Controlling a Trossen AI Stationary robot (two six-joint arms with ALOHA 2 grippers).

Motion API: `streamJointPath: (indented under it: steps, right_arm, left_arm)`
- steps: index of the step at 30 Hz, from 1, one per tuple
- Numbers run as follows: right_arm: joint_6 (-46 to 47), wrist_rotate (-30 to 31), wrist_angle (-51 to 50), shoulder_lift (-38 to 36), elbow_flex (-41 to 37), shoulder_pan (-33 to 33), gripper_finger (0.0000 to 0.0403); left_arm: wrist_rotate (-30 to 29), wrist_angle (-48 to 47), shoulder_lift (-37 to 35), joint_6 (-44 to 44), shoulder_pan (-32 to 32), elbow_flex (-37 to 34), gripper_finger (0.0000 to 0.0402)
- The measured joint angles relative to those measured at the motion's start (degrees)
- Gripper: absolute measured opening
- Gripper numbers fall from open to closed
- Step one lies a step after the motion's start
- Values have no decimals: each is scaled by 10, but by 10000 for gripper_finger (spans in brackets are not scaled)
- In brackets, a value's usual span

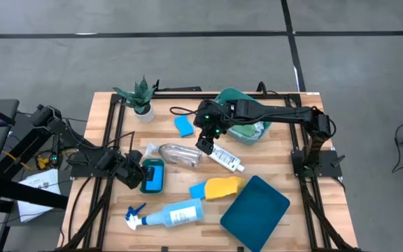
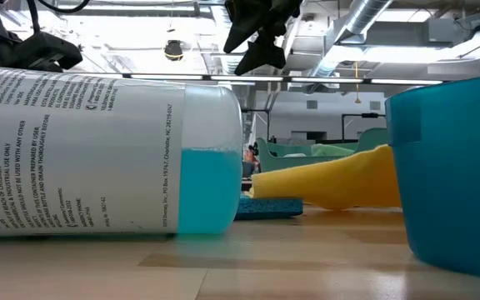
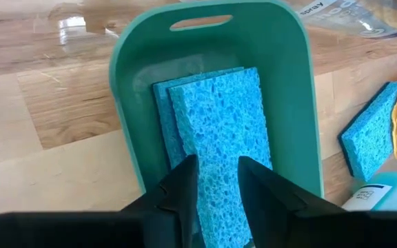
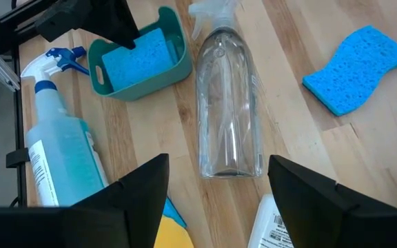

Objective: Pick & Place Kitchen Items
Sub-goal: Put the middle blue sponge into the small green bin, then put the transparent spray bottle into the blue bin

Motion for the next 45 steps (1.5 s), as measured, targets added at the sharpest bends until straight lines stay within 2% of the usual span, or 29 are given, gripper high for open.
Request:
streamJointPath:
  steps: [20,26,36,41,45]
  right_arm:
    - [0,0,0,0,0,0,240]
    - [0,0,-3,0,0,0,240]
    - [19,0,-21,0,0,0,240]
    - [21,0,-26,0,0,0,240]
    - [21,0,-28,0,0,0,240]
  left_arm:
    - [3,5,-52,15,0,0,141]
    - [-43,45,-80,74,0,0,139]
    - [-92,227,-96,310,0,0,140]
    - [-149,327,-96,441,8,0,141]
    - [-194,426,-96,579,27,0,141]
